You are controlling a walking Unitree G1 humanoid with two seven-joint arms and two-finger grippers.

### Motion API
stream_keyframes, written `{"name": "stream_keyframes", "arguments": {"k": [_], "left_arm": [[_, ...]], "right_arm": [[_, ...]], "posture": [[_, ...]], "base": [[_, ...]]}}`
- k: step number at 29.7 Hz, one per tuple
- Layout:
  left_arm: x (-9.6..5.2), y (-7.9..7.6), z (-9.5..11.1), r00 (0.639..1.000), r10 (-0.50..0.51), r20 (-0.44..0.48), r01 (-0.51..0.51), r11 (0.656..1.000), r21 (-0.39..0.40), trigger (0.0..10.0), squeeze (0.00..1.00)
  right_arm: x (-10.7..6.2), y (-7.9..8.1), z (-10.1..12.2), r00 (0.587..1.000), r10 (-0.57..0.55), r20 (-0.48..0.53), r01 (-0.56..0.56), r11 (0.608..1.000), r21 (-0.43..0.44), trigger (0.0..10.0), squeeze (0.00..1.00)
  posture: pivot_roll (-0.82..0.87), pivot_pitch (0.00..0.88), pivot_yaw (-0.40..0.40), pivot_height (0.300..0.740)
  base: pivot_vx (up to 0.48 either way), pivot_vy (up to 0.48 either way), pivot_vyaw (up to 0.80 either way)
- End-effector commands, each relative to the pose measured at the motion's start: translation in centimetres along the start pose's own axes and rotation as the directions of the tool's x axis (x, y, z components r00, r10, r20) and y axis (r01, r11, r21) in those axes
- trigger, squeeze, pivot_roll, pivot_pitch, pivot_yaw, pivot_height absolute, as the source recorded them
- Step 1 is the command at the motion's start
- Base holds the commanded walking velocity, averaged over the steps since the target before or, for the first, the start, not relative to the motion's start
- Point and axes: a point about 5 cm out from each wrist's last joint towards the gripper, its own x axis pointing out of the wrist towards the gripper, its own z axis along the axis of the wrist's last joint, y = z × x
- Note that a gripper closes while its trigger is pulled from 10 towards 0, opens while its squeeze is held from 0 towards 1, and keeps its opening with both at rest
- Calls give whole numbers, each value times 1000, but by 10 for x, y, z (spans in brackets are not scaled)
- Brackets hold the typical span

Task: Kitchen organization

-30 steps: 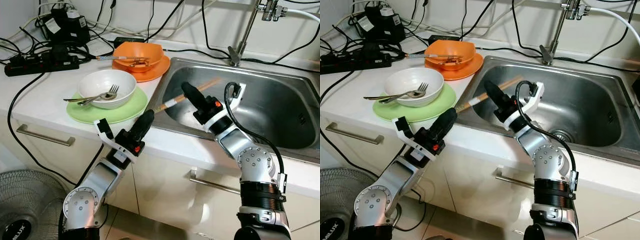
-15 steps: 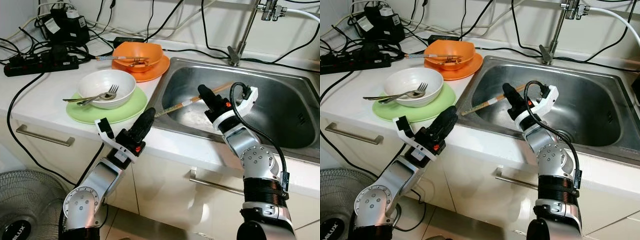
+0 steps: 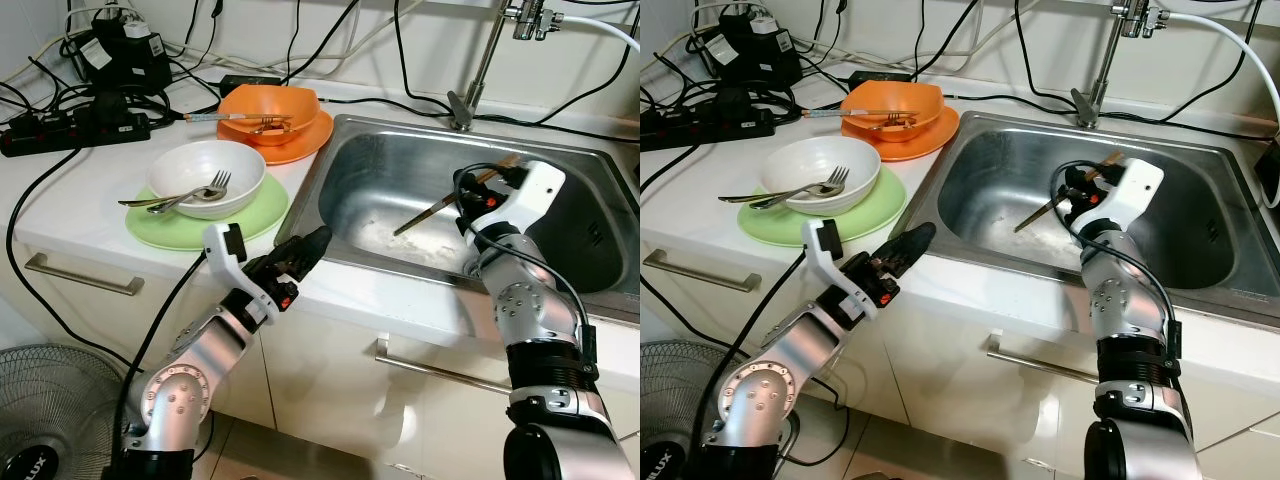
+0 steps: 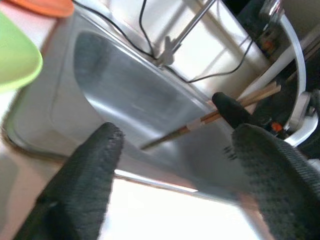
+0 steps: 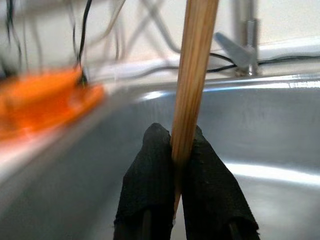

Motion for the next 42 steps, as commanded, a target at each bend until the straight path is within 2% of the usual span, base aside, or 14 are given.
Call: {"name": "stream_keyframes", "arguments": {"k": [1, 4, 6, 7, 8, 9, 10, 11, 12, 13, 30, 35, 36, 42], "left_arm": [[2, 1, 2, 1000, 24, 10, -24, 996, 84, 10000, 1000], [3, 2, -2, 999, 34, -2, -34, 990, 134, 10000, 1000], [4, 2, -5, 999, 31, -26, -26, 985, 172, 10000, 1000], [4, 1, -6, 999, 29, -33, -22, 982, 185, 10000, 1000], [4, 1, -7, 999, 26, -37, -18, 981, 194, 10000, 1000], [4, 1, -8, 999, 23, -36, -15, 980, 200, 10000, 1000], [4, 1, -8, 999, 24, -35, -16, 979, 202, 10000, 1000], [4, 1, -9, 999, 26, -33, -18, 978, 206, 10000, 1000], [4, 1, -9, 999, 29, -34, -21, 977, 213, 10000, 1000], [4, 1, -9, 999, 31, -34, -23, 975, 219, 10000, 1000], [5, 4, -9, 999, 42, -28, -33, 961, 274, 10000, 1000], [6, 6, 5, 993, 83, 80, -108, 914, 391, 10000, 1000], [6, 5, 14, 982, 103, 156, -161, 890, 427, 10000, 1000], [6, 4, 24, 966, 107, 236, -208, 863, 460, 10000, 1000]], "right_arm": [[-2, -4, -13, 999, -25, -45, 21, 996, -90, 0, 0], [-6, -11, -26, 993, -59, -102, 27, 957, -290, 0, 0], [-9, -16, -33, 989, -77, -130, 23, 927, -373, 1490, 0], [-10, -17, -36, 987, -81, -139, 21, 921, -388, 1490, 0], [-10, -18, -38, 985, -85, -149, 19, 919, -395, 6039, 0], [-11, -19, -40, 983, -91, -158, 19, 914, -405, 6039, 0], [-11, -19, -41, 983, -79, -163, 6, 914, -406, 10000, 0], [-11, -18, -42, 984, -72, -162, 0, 913, -408, 10000, 0], [-11, -17, -42, 985, -66, -157, -4, 912, -410, 10000, 573], [-11, -16, -41, 987, -55, -152, -12, 914, -407, 10000, 1000], [-6, 8, -39, 995, 26, -94, -57, 937, -346, 10000, 1000], [-4, 14, -39, 992, 63, -109, -93, 951, -294, 10000, 1000], [-3, 17, -37, 992, 77, -95, -100, 959, -265, 10000, 1000], [0, 20, -20, 997, 71, 10, -68, 981, -184, 10000, 1000]], "posture": [[-75, 0, 7, 740], [-78, 0, 8, 740], [-80, 0, 8, 740], [-80, 0, 8, 740], [-80, 0, 8, 740], [-80, 0, 8, 740], [-81, 0, 8, 740], [-81, 1, 9, 740], [-81, 1, 9, 740], [-80, 1, 8, 740], [-69, 0, 5, 740], [-65, 0, 3, 740], [-65, 0, 3, 740], [-61, 0, 4, 740]], "base": [[0, 0, 0], [0, 0, 0], [0, 0, 0], [0, 0, 0], [0, 0, 0], [0, 0, 0], [0, 0, 0], [0, 0, 0], [0, 0, 0], [0, 0, 0], [0, 0, 0], [0, 0, 0], [0, 0, 0], [0, 0, 0]]}}
